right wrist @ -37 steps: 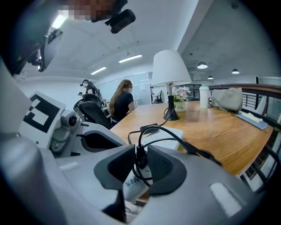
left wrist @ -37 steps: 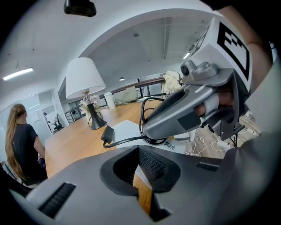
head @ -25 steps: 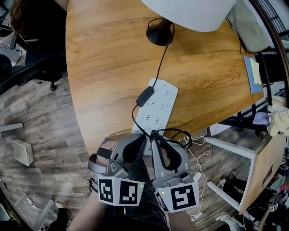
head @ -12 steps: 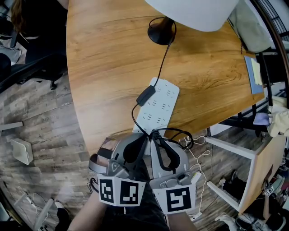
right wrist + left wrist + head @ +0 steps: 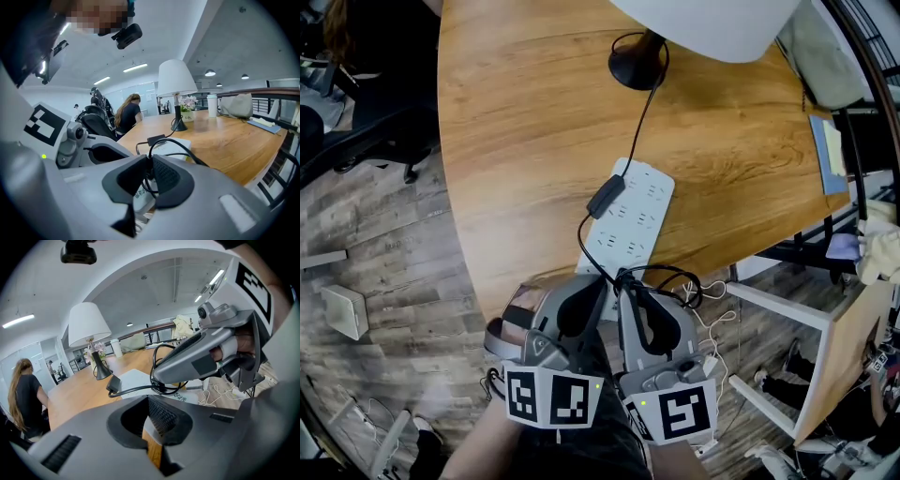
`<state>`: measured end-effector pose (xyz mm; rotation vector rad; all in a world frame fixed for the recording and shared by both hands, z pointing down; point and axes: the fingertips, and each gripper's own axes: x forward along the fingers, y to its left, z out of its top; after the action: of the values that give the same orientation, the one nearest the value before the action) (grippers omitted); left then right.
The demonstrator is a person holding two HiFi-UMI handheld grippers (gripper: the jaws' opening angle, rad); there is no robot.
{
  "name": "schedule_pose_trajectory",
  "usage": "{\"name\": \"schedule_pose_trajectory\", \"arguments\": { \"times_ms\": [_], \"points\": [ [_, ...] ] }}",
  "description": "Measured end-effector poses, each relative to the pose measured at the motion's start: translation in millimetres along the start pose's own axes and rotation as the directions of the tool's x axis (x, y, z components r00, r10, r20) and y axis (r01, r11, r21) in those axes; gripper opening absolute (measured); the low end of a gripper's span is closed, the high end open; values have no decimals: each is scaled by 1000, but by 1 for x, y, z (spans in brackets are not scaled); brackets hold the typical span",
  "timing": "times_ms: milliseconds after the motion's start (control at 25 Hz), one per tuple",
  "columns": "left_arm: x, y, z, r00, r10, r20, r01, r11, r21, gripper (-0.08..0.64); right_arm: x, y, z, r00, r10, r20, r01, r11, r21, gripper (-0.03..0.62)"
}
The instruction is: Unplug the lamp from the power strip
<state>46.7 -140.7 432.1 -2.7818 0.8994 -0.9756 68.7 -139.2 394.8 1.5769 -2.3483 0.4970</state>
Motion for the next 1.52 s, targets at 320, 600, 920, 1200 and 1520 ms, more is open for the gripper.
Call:
{"name": "schedule_pose_trajectory", "arguments": {
  "times_ms": [320,600,920,1200,1520],
  "points": [
    [0,0,0,1000,-5,-5,5,1000,-11,-5,8,14,25,998,39,47,-36,997,-63,51],
    [-8,11,-2,999,27,16,-26,997,-70,-5,3,11,20,999,34,34,-32,998,-48,51],
    [-24,36,-4,991,122,51,-113,981,-155,-5,7,14,25,998,49,38,-47,997,-57,52],
    [-38,56,-11,981,183,64,-166,963,-213,-5,21,28,29,996,85,28,-83,994,-65,52],
    [-51,78,-23,970,235,58,-211,938,-275,-5,43,46,37,991,135,6,-134,988,-81,54]
  ]
}}
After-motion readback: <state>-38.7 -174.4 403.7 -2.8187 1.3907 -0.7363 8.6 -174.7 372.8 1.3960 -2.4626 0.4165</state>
